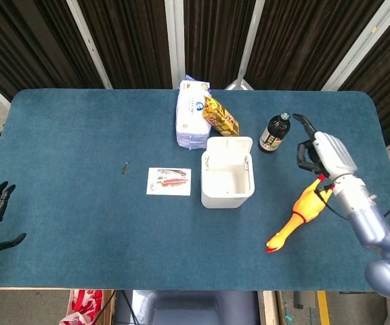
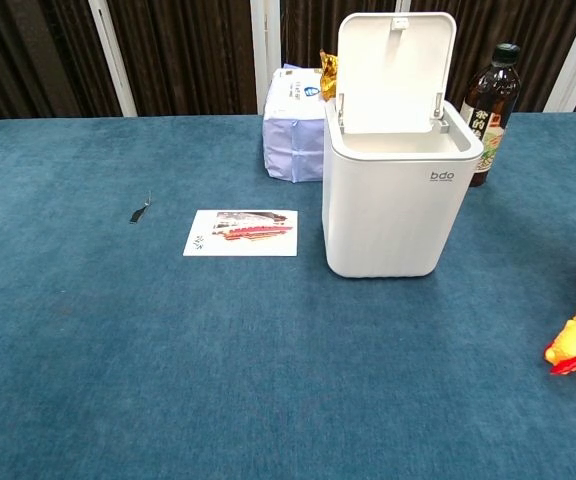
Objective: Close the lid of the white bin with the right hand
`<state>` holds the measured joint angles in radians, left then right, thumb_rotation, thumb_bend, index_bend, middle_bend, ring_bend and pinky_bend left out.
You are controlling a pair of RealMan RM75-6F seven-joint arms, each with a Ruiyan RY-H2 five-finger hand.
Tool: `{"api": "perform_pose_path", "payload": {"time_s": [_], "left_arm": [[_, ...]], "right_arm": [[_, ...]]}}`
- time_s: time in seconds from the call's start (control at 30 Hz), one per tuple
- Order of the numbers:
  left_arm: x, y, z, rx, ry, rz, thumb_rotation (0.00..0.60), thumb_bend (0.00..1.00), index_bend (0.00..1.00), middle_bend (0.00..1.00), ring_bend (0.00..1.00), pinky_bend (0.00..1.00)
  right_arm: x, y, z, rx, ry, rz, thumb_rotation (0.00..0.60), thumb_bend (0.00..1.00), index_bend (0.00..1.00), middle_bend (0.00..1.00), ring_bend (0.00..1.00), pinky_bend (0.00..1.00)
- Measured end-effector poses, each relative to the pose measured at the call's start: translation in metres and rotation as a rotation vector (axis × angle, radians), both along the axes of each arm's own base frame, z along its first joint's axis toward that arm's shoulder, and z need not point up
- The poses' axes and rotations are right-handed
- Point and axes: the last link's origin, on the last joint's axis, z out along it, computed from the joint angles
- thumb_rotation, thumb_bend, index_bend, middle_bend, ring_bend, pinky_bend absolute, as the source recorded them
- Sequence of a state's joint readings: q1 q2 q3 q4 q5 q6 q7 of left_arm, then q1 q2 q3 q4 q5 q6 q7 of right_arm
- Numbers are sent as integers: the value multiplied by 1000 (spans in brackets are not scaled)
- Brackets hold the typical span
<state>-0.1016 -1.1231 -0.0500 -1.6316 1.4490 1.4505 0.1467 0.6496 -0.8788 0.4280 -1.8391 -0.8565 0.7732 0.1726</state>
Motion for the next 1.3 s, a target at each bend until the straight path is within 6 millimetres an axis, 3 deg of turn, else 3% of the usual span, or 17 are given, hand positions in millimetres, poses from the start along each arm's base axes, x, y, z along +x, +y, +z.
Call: {"api": "perform_pose_path", "payload": {"time_s": [0.27,0.5,0.93,1.3], "left_arm": [[-2,3,0,-7,-16,7,600,0,0,0,0,0],[-1,4,0,-12,-25,6,600,0,0,0,0,0],[-2,5,1,-20,-30,10,600,0,0,0,0,0],[-2,5,1,-20,-27,7,600,0,0,0,0,0]], "right_arm": [[33,-14,-18,88,-20,1,600,839,85,795,919,896],[48,-13,-32,153,-16,-6,600,840,198,795,919,895],[69,-4,-54,242,20,5,600,840,234,795,919,896],[81,18,-54,295,20,26,600,841,234,795,919,896]]}}
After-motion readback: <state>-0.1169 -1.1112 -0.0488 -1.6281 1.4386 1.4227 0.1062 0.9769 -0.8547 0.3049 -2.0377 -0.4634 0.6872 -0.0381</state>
